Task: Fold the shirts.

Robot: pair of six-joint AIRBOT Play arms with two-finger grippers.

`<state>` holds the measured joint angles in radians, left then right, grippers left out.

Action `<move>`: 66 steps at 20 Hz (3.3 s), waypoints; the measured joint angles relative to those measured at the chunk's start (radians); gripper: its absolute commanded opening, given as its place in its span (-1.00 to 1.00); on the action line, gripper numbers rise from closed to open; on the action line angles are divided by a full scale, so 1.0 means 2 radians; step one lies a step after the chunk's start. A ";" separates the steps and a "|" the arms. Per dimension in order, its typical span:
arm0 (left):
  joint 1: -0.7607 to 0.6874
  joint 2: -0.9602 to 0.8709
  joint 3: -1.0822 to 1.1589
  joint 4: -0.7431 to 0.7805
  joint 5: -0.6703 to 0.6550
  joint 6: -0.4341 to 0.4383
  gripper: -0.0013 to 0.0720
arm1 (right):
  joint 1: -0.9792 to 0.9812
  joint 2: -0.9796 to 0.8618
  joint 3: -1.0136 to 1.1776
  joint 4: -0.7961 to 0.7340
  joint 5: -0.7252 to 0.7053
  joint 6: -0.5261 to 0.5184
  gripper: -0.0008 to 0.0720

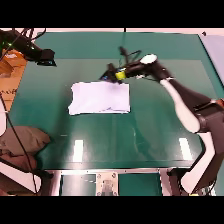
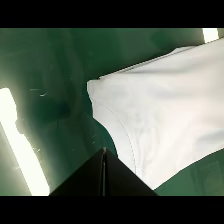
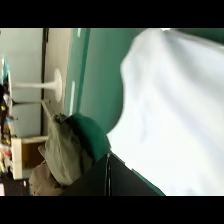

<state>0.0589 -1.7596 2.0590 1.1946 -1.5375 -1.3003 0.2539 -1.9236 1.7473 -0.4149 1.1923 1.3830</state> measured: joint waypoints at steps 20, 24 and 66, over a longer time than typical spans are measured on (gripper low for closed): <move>0.001 0.000 0.000 0.001 -0.011 -0.003 -0.91 | -0.036 0.043 -0.229 -0.005 -0.133 -0.088 -0.90; 0.001 0.000 0.000 0.001 -0.017 -0.004 -0.91 | -0.035 0.047 -0.157 0.008 -0.106 -0.070 -0.93; 0.001 0.000 0.000 -0.002 -0.045 -0.005 -0.91 | -0.680 0.266 -0.066 -0.318 0.165 0.011 -0.93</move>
<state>0.0601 -1.7592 2.0590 1.1900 -1.6283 -1.3109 -1.1053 -1.3922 1.6161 -1.0500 1.5230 1.4044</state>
